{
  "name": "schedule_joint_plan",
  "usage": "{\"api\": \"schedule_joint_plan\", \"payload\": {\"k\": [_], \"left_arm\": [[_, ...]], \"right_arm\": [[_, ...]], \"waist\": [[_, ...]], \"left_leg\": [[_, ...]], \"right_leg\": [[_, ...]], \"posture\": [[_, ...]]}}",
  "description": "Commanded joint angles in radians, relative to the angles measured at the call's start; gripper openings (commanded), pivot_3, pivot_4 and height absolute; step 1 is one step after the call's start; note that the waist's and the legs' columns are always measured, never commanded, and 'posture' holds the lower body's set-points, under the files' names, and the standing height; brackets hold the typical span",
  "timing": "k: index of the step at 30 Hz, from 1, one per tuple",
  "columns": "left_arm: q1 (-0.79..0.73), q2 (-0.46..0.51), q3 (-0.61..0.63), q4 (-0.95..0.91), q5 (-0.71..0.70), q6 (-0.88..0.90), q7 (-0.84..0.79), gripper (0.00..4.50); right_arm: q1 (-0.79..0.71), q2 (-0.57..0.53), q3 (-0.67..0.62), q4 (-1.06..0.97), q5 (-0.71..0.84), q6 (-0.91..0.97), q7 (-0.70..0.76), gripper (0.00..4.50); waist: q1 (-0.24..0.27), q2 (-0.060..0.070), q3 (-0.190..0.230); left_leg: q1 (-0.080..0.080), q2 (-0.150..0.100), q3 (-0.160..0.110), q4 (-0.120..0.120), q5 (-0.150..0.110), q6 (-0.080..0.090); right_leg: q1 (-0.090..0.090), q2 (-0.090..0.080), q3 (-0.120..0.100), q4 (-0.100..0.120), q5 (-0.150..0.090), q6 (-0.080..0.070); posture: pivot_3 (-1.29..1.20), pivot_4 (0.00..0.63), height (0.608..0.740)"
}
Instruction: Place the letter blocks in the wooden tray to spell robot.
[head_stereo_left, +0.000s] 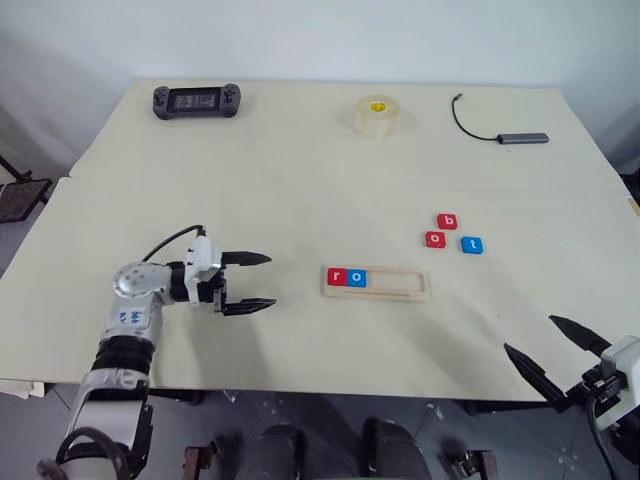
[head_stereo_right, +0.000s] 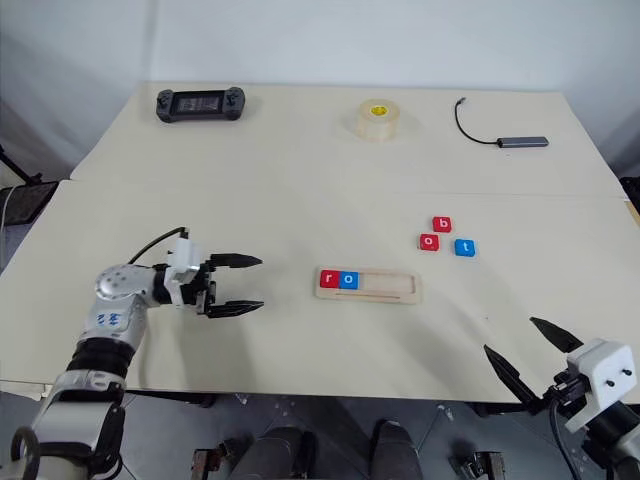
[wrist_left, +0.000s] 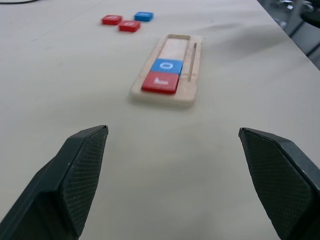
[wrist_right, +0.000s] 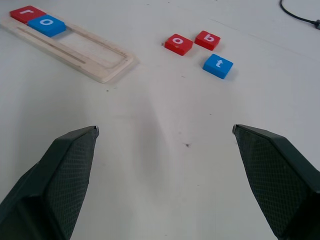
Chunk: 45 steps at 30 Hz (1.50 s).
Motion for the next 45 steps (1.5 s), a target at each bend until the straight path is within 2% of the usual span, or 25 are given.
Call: {"api": "schedule_joint_plan", "payload": {"k": [1, 4, 9, 12, 15, 20, 35, 41, 45], "left_arm": [[0.064, 0.007, 0.04, -0.16, -0.06, 0.044, 0.046, 4.44], [0.124, 0.003, 0.053, -0.248, -0.076, 0.09, 0.101, 4.44], [0.21, -0.017, 0.078, -0.38, -0.118, 0.172, 0.203, 4.44], [0.244, -0.039, 0.09, -0.437, -0.115, 0.162, 0.26, 4.44], [0.279, -0.046, 0.091, -0.486, -0.124, 0.171, 0.282, 4.44], [0.304, -0.041, 0.088, -0.523, -0.125, 0.178, 0.299, 4.44], [0.275, -0.063, 0.069, -0.529, -0.115, 0.156, 0.333, 4.44], [0.268, -0.065, 0.058, -0.523, -0.111, 0.158, 0.335, 4.44], [0.273, -0.071, 0.043, -0.527, -0.104, 0.157, 0.341, 4.44]], "right_arm": [[-0.113, -0.032, 0.012, -0.014, 0.058, 0.056, -0.05, 4.5], [-0.251, -0.09, 0.059, -0.018, 0.074, 0.162, -0.089, 4.5], [-0.577, -0.208, 0.238, 0.065, 0.034, 0.608, -0.315, 4.5], [-0.758, -0.205, 0.317, 0.159, -0.015, 0.716, -0.397, 4.5], [-0.876, -0.19, 0.361, 0.231, -0.051, 0.832, -0.47, 4.5], [-0.943, -0.169, 0.395, 0.237, -0.061, 0.907, -0.484, 4.5], [-0.966, -0.146, 0.387, 0.193, -0.069, 0.929, -0.488, 4.5], [-1.069, -0.081, 0.406, 0.253, -0.077, 0.973, -0.536, 4.5], [-1.165, -0.04, 0.464, 0.369, -0.152, 0.976, -0.593, 4.5]], "waist": [[-0.002, 0.0, 0.0], [-0.005, 0.001, 0.0], [-0.008, 0.001, -0.001], [-0.005, 0.001, -0.001], [0.0, 0.002, 0.0], [-0.001, 0.002, 0.0], [-0.004, 0.002, 0.0], [-0.013, 0.002, 0.0], [-0.024, 0.002, 0.0]], "left_leg": [[0.0, 0.0, 0.0, 0.0, 0.0, 0.0], [0.001, 0.0, 0.0, 0.0, 0.0, 0.0], [0.0, 0.001, 0.0, 0.0, 0.0, -0.001], [-0.001, 0.001, -0.001, 0.0, 0.0, -0.002], [-0.002, 0.0, -0.002, 0.0, 0.0, -0.002], [-0.003, 0.0, -0.003, 0.0, 0.0, -0.002], [-0.003, 0.0, -0.001, 0.0, 0.0, -0.002], [-0.003, 0.0, -0.001, 0.0, 0.0, -0.002], [-0.003, 0.0, -0.001, 0.0, 0.0, -0.002]], "right_leg": [[0.0, 0.0, 0.0, 0.0, 0.0, 0.0], [0.0, 0.0, 0.001, 0.0, 0.0, 0.0], [-0.001, 0.0, 0.001, 0.002, -0.001, -0.001], [-0.002, 0.0, 0.001, 0.001, -0.001, -0.002], [-0.003, 0.0, 0.0, 0.002, -0.001, -0.003], [-0.003, 0.0, -0.002, 0.001, -0.001, -0.003], [-0.003, 0.0, -0.002, 0.001, -0.001, -0.002], [-0.003, 0.001, -0.002, 0.001, -0.001, -0.002], [-0.003, 0.001, -0.002, 0.002, -0.001, -0.002]], "posture": [[0.0, 0.15, 0.74], [0.0, 0.15, 0.74], [0.0, 0.15, 0.74], [0.0, 0.15, 0.74], [0.0, 0.15, 0.74], [0.0, 0.15, 0.74], [0.0, 0.15, 0.74], [0.0, 0.15, 0.74], [0.0, 0.15, 0.74]]}}
